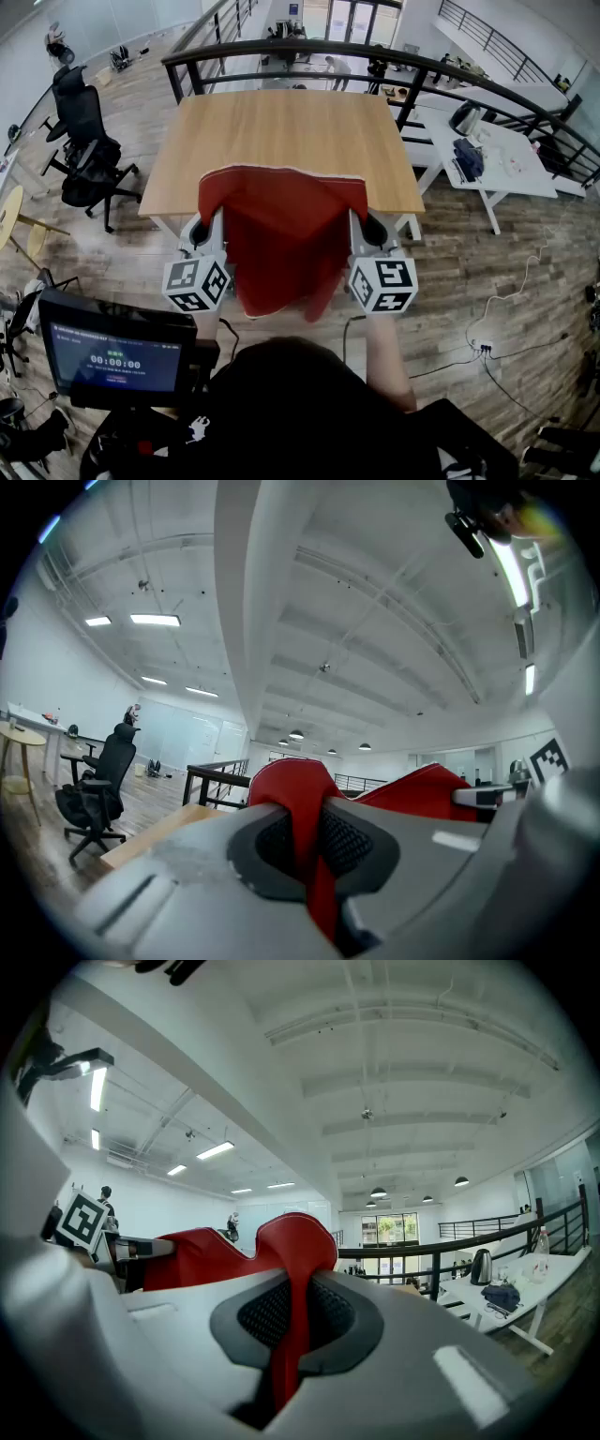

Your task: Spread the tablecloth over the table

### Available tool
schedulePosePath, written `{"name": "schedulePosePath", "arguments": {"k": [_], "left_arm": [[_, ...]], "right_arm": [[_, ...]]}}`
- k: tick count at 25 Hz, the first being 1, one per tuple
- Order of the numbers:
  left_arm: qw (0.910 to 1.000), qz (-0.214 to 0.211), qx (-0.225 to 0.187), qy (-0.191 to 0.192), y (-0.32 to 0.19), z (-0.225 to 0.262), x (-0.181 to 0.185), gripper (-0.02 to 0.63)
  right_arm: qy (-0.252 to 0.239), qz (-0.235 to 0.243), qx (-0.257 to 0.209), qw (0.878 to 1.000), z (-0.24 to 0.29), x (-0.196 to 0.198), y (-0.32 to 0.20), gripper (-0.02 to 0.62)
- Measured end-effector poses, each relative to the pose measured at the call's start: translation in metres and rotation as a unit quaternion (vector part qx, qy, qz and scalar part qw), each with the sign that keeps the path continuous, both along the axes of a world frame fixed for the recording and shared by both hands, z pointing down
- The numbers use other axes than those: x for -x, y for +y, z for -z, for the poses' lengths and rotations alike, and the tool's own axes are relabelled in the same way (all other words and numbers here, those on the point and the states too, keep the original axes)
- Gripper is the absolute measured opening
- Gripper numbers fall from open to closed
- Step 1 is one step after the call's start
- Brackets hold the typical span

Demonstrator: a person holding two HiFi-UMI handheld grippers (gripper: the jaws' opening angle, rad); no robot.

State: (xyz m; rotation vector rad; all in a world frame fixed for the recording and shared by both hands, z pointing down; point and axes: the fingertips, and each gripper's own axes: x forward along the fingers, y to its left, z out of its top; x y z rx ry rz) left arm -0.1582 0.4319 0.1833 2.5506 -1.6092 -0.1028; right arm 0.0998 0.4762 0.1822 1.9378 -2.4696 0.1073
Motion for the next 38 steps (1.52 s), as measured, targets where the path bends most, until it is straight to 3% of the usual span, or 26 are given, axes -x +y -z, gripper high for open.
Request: {"name": "schedulePosePath", "arguments": {"k": [24,30,38], "left_arm": [[0.9993,0.036,0.003,-0.006,-0.012,-0.013,-0.033,0.008],[0.9994,0.033,-0.008,0.001,-0.053,-0.004,-0.029,0.008],[0.9999,0.008,0.002,0.011,-0.165,-0.002,-0.026,0.008]], "right_arm": [[-0.011,0.041,-0.002,0.999,-0.010,-0.034,-0.026,0.012],[-0.012,0.017,-0.017,1.000,-0.001,-0.037,-0.067,0.012],[-0.001,-0.033,-0.016,0.999,0.006,-0.038,-0.169,0.012]]}}
